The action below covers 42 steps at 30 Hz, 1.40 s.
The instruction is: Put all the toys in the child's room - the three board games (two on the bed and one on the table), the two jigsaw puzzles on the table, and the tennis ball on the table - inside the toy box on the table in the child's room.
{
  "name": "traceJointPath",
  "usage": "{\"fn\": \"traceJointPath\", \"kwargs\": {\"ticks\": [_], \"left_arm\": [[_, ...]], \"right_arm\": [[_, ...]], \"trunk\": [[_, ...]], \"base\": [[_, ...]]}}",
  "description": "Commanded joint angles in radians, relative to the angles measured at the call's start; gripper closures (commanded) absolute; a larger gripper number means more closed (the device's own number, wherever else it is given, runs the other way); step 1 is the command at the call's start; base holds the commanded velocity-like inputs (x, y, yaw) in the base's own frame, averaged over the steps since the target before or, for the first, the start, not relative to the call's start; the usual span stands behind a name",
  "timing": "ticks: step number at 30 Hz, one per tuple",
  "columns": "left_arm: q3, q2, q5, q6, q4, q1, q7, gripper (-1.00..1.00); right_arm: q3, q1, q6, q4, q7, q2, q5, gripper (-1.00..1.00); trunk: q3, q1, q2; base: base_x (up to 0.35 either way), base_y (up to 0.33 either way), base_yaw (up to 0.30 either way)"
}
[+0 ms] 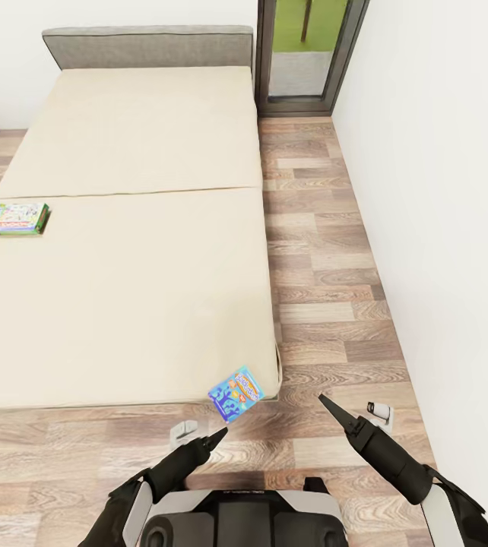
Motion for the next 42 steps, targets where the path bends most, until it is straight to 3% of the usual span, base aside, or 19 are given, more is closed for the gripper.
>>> {"fn": "traceJointPath", "kwargs": {"ticks": [1,7,11,33,42], "left_arm": [[0.004,-0.001,0.004,0.010,0.000,0.000,-0.005,-1.00],[0.004,-0.001,0.003,0.010,0.000,0.000,-0.008,-1.00],[0.004,-0.001,0.003,0.010,0.000,0.000,-0.009,-1.00],[0.003,-0.003,0.002,0.009,0.000,0.000,-0.015,-1.00],[0.003,-0.004,0.002,-0.004,0.000,0.000,-0.016,-1.00]], "right_arm": [[-0.002,0.000,0.007,0.000,0.002,0.001,-0.003,-1.00],[-0.001,0.000,0.007,0.001,0.000,0.001,-0.003,-1.00],[-0.001,0.000,0.007,0.001,0.000,0.001,-0.003,-1.00],[-0.001,0.000,0.007,0.001,-0.001,0.001,-0.003,-1.00],[0.000,0.000,0.007,0.001,-0.002,0.001,-0.003,-1.00]], "trunk": [[0.000,0.000,0.000],[0.000,0.000,0.000],[-0.013,0.015,-0.028],[-0.013,0.015,-0.028],[-0.013,0.015,-0.028]], "base": [[0.000,0.000,0.000],[0.000,0.000,0.000],[0.000,0.000,0.000],[0.002,0.000,0.000],[0.141,-0.034,0.000]]}}
